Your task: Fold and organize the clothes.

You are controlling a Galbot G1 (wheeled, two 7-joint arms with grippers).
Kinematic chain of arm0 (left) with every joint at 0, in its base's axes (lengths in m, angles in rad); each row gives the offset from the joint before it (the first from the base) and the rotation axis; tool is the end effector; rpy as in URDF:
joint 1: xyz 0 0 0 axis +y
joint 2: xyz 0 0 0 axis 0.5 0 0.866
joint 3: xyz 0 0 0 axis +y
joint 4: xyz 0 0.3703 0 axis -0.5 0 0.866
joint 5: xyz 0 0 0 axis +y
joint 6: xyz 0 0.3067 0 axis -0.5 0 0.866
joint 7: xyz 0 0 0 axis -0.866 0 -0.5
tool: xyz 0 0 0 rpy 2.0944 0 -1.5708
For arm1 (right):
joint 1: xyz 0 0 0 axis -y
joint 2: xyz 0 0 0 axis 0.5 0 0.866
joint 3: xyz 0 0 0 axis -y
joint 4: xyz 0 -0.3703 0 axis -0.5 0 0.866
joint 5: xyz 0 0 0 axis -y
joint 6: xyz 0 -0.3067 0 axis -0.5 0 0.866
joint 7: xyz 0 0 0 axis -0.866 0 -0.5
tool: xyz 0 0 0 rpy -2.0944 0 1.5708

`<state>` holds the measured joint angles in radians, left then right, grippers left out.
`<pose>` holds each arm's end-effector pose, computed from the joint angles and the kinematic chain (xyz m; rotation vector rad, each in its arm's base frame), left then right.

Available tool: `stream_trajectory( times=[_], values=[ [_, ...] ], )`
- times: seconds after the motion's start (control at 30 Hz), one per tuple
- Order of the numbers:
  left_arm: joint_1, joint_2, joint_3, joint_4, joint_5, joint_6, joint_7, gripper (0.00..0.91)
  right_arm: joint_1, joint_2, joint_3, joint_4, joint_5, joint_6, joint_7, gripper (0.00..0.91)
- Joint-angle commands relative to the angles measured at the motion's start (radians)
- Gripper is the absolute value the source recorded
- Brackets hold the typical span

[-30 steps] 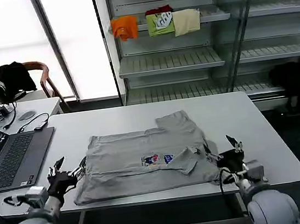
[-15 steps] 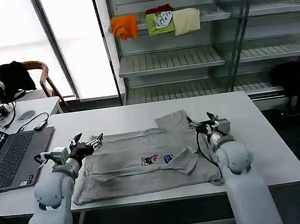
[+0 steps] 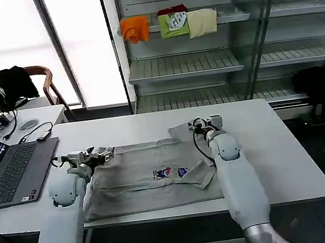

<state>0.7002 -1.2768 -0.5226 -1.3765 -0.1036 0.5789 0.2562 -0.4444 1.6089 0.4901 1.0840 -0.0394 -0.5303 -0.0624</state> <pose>0.4228 0.1242 -0.2843 -0.1823 -2.6941 -0.1357 0.5140 0.0286 -0.2690 0.1382 -2.7244 0.0314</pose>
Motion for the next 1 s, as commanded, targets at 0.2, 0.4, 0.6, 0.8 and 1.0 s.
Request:
stream_trajectory(
  times=[0.2,0.4,0.6,0.8,1.0],
  values=[
    [-0.051,0.006,0.015,0.090,0.038,0.000,0.011,0.907,0.073,0.049,0.002,-0.150,-0.035,0.021,0.014,0.907],
    [-0.062,0.006,0.000,0.112,0.025,0.000,0.011,0.877,0.080,0.049,0.003,-0.165,-0.034,0.029,0.017,0.907],
    [-0.077,0.008,-0.015,0.130,0.008,0.000,0.012,0.776,0.099,0.049,0.002,-0.186,-0.034,0.031,0.022,0.907],
    [-0.083,0.007,-0.015,0.155,0.016,-0.001,0.014,0.574,0.099,0.049,-0.002,-0.201,-0.051,0.037,0.010,0.605],
    [-0.084,0.004,-0.018,0.175,0.027,-0.001,0.017,0.524,0.091,0.049,-0.007,-0.207,-0.072,0.037,-0.020,0.171]
  ],
)
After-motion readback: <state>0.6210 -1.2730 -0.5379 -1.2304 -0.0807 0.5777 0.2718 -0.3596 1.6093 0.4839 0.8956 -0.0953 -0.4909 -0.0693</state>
